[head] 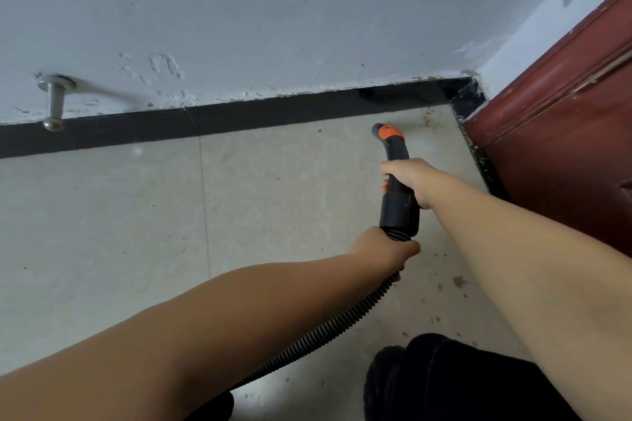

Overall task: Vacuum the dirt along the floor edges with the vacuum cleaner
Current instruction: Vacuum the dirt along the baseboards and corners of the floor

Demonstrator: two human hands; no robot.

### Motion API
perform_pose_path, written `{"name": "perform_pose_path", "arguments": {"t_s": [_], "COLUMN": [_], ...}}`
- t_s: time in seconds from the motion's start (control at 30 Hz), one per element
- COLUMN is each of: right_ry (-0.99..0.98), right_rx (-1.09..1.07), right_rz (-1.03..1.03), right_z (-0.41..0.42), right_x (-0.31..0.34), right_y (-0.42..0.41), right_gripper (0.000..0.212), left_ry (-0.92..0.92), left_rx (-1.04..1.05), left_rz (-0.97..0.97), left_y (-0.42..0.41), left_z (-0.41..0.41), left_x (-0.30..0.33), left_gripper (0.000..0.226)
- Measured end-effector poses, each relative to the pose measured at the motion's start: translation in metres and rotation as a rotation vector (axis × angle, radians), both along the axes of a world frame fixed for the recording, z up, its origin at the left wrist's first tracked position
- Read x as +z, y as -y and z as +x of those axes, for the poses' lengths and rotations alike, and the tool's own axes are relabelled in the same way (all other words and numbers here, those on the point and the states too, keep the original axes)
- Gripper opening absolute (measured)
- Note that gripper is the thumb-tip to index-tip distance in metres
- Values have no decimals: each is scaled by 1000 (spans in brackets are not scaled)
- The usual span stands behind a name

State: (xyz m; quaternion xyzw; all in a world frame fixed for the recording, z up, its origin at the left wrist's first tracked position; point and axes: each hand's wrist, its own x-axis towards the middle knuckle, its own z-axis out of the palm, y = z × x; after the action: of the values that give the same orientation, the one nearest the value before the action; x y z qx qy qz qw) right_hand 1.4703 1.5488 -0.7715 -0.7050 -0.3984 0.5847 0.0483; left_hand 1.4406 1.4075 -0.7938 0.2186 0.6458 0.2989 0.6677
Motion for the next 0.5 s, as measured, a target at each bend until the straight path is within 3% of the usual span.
{"name": "perform_pose_path", "arguments": {"t_s": [0.1,0.33,0.5], "right_ry": [49,82,-22], "right_rx": [-38,-69,-216], "right_rz": [-19,-94,-84], "right_z": [38,78,77], "right_x": [10,21,1], "right_y": [-19,-66,-71], "right_gripper": [8,11,7], "left_ry": [28,146,16], "left_rx": [-65,-104,-144], "left_rz": [14,-15,-32], "left_y": [-21,-75,-84], "left_z": [27,59,42], "left_x": [7,22,14], "left_gripper": [20,20,29]}}
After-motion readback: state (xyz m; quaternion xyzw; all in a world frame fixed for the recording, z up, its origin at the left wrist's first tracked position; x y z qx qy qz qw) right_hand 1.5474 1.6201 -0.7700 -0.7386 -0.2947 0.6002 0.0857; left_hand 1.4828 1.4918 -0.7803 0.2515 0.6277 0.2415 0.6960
